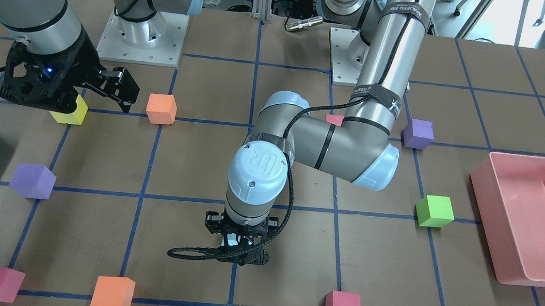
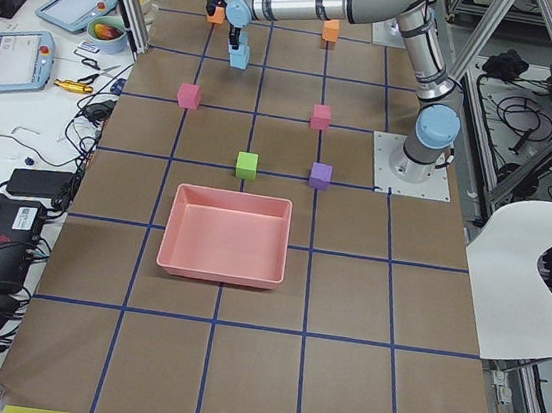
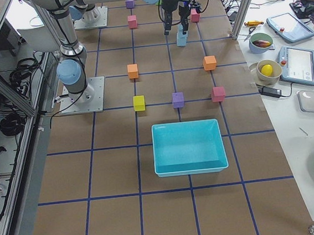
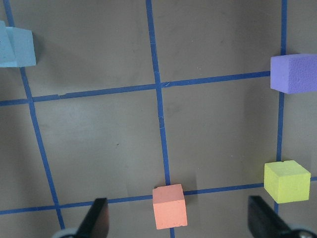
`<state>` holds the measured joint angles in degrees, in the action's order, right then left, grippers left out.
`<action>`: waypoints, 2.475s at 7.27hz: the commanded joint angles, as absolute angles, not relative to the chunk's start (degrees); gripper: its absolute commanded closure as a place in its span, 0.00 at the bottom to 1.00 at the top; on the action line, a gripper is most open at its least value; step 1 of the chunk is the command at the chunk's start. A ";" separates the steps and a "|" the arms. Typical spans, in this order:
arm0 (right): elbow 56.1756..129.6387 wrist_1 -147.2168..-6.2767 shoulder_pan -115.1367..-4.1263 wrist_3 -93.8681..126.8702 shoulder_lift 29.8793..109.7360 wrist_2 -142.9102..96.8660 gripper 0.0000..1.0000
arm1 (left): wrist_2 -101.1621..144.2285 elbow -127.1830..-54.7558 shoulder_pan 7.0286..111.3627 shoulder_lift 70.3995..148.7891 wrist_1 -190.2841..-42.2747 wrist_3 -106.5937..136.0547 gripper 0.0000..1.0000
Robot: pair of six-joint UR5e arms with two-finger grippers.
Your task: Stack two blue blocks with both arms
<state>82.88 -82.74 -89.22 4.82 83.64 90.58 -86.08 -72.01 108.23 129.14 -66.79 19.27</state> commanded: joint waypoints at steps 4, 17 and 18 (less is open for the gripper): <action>84.46 -82.97 -89.30 4.31 85.17 90.44 0.00 | -86.13 -71.72 108.37 129.73 -66.27 20.13 0.00; 84.46 -86.04 -89.30 1.67 85.08 90.44 0.00 | -92.81 -90.53 88.07 87.98 -85.70 -6.86 0.00; 84.46 -86.04 -89.30 1.93 85.17 90.44 0.00 | -92.55 -90.01 88.07 88.24 -85.69 -6.68 0.00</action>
<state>84.46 -86.05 -89.30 1.74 85.10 90.44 -92.33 -90.16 88.05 88.38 -85.97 -6.95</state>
